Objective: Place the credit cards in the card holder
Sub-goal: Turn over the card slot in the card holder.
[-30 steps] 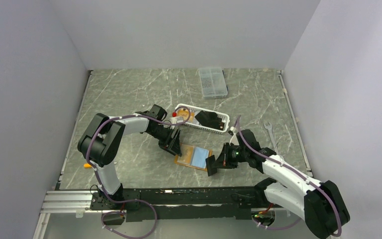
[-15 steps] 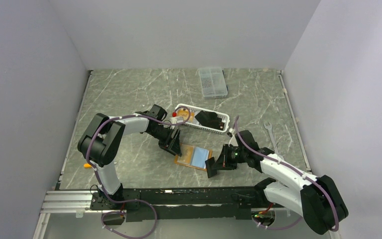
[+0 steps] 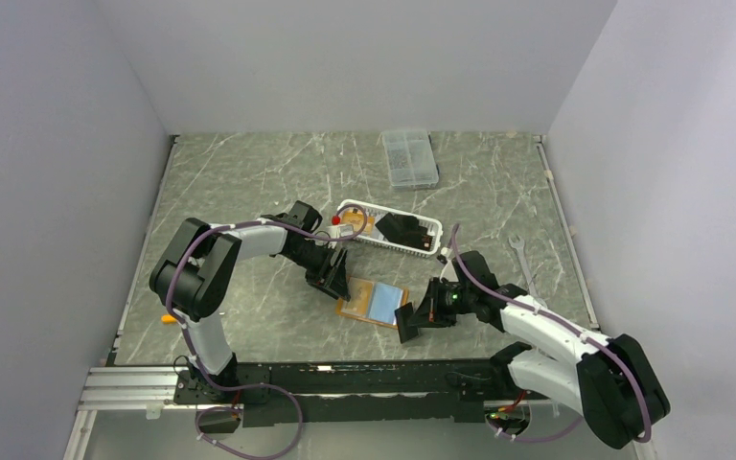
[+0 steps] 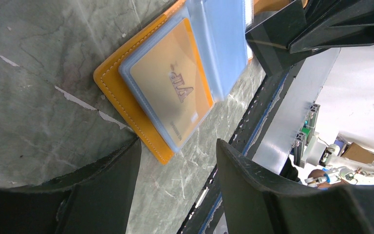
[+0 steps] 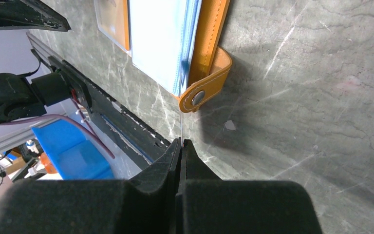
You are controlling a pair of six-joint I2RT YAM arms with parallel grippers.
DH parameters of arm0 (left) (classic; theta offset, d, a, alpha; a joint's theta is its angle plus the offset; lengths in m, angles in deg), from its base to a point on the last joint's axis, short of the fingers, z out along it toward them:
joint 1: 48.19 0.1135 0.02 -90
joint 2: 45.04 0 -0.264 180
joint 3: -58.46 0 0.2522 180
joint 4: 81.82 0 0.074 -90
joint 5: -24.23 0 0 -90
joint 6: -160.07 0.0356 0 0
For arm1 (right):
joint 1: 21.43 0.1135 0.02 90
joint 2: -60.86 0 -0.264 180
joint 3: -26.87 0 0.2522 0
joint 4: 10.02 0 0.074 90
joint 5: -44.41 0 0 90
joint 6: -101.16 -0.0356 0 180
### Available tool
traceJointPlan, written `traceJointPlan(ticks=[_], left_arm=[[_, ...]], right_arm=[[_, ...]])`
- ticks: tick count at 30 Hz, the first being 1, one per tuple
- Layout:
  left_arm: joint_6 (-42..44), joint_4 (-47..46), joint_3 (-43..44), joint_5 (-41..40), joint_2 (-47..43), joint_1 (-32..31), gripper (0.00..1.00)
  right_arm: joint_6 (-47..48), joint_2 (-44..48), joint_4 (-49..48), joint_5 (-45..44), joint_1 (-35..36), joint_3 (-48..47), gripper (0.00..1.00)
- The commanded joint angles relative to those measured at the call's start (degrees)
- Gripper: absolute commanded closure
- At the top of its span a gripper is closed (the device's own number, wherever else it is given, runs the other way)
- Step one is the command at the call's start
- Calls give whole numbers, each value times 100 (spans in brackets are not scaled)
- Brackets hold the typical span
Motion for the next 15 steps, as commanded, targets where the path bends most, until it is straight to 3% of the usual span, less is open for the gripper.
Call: traceJointPlan(ticks=[1, 15], left_arm=[[137, -76, 162, 46, -30, -12, 37], [149, -63, 166, 94, -26, -9, 37]], right_arm=[[13, -103, -280, 68, -29, 26, 100], [-12, -456, -637, 168, -26, 19, 100]])
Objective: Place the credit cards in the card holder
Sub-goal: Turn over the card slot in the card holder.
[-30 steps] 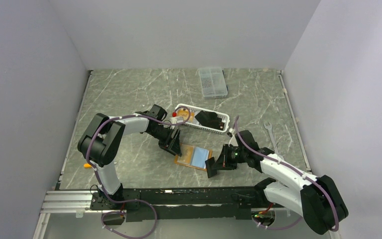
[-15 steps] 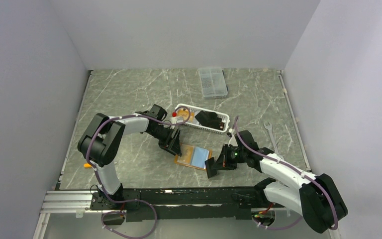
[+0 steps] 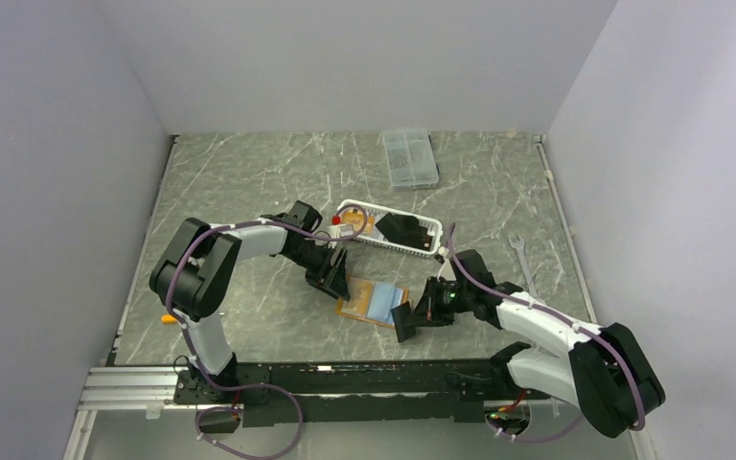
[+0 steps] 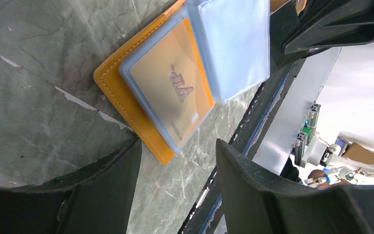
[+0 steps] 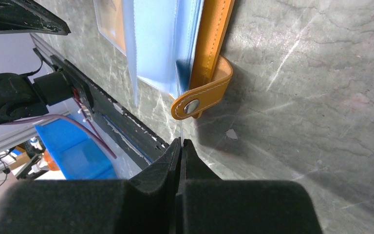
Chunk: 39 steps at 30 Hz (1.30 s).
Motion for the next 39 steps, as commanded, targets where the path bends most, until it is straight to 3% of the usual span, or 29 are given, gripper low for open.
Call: traceJointPlan(ticks=[1, 18, 28, 35, 39], left_arm=[[121, -54, 168, 99, -25, -3, 37], [111, -53, 196, 217, -42, 82, 37], [-108, -461, -12, 1239, -52, 733, 34], [28, -338, 62, 1068, 83, 734, 35], [54, -266, 136, 282, 148, 637, 37]], right_arm=[[-8, -144, -351, 70, -22, 0, 100], [53, -123, -239, 255, -9, -749, 100], [-101, -1710, -1578, 664, 260, -1300, 100], [-190, -2290, -1943, 649, 413, -1350, 100], [-156, -2184, -1839, 573, 405, -1205, 100]])
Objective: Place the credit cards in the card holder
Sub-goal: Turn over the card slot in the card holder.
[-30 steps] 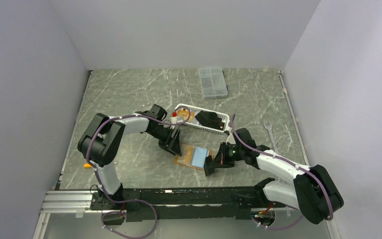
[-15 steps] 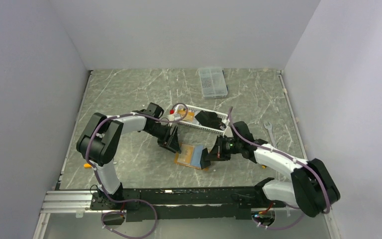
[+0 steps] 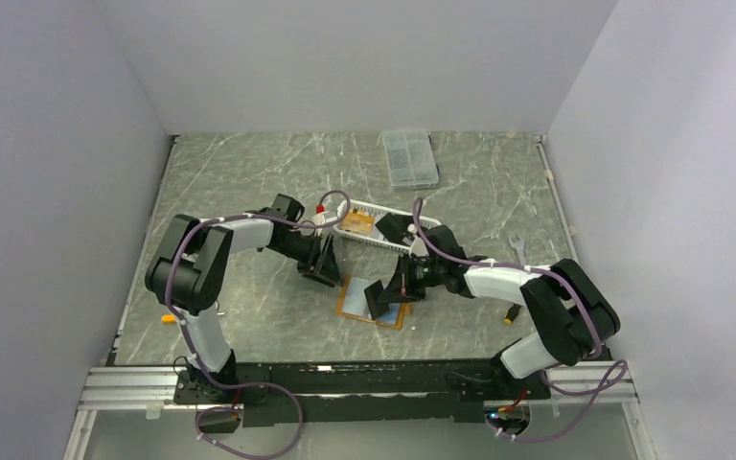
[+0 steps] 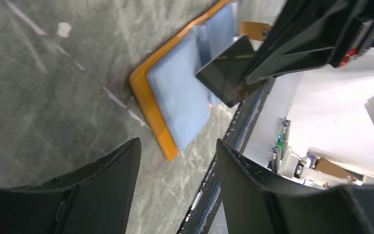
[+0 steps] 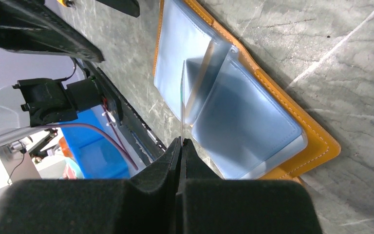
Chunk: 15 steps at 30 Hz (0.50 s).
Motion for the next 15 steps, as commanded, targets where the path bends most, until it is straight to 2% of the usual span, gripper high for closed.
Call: traceJointPlan(ticks=[1, 7, 15], left_arm=[[159, -38, 121, -801, 49, -125, 37], [349, -100, 241, -1933, -101, -636, 42], [743, 116, 465, -2691, 172, -1120, 45]], right_arm=[[-5, 154, -248, 32, 6, 81, 100], [-5, 286, -240, 121, -4, 311, 100], [-110, 183, -629, 375, -51, 564, 100]])
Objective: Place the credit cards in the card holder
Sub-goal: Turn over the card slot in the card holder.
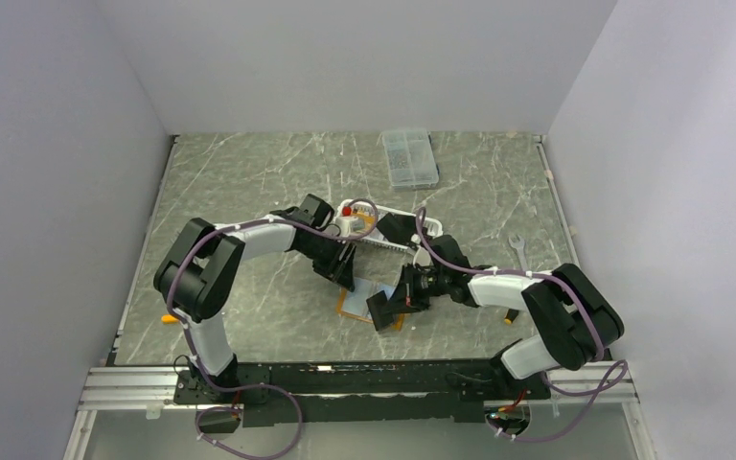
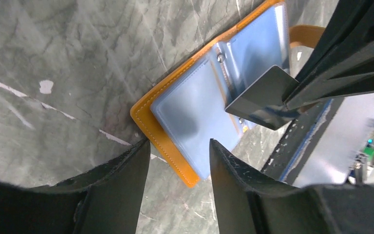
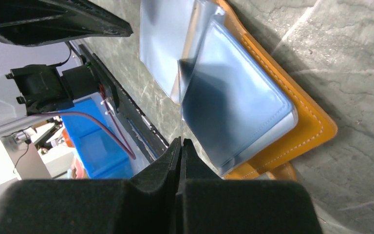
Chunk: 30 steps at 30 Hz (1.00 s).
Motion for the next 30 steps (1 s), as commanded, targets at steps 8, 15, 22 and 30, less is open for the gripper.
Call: traceJointPlan(ticks=[8, 15, 22, 30], left_arm=[[645, 213, 196, -1510, 299, -492, 59], [641, 419, 310, -1507, 434, -661, 74], [602, 406, 252, -1477, 382, -660, 76], [591, 439, 243, -1428, 347, -662, 78]], right_arm=[[-32, -145, -556, 310, -193, 121, 100], [-159, -297, -745, 376, -250, 272, 100], [-132, -3, -567, 458, -266, 384, 100], [-104, 228, -379, 431, -278, 510, 100]])
